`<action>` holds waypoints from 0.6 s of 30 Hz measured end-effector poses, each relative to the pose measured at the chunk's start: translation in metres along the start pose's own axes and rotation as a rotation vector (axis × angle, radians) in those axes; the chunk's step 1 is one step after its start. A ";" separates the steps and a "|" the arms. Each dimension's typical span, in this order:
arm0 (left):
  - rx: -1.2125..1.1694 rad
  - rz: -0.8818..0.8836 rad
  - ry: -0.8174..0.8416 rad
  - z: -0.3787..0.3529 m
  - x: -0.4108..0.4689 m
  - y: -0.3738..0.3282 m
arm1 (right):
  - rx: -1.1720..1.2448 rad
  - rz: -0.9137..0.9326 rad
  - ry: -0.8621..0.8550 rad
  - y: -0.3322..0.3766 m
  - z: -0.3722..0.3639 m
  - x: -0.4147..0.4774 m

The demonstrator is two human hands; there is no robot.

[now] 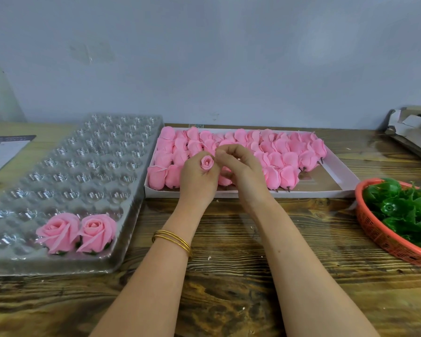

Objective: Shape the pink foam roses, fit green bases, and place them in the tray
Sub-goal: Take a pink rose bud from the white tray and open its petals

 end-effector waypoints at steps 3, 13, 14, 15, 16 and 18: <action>-0.002 -0.011 0.038 -0.003 -0.002 -0.004 | -0.104 -0.010 0.000 -0.002 -0.002 -0.002; -0.012 -0.034 0.027 -0.003 -0.005 -0.004 | -0.180 0.012 0.000 0.002 -0.003 -0.004; -0.006 -0.033 0.027 -0.003 -0.005 -0.005 | -0.179 0.015 0.005 0.002 -0.003 -0.004; -0.001 -0.032 0.027 -0.002 -0.004 -0.005 | -0.176 0.017 0.007 0.002 -0.003 -0.003; 0.004 -0.029 0.029 -0.003 -0.005 -0.005 | -0.175 0.017 0.007 0.002 -0.002 -0.003; 0.008 -0.027 0.035 -0.003 -0.005 -0.006 | -0.180 0.019 0.005 0.002 -0.002 -0.003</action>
Point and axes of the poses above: each hand's wrist, its own x-axis towards the middle knuckle, its own z-axis out of the back of the hand, y = z × x, the point moved 5 cm from there along x, towards the middle knuckle, and after that the axes turned 7 degrees about y, right-handed, at the moved point
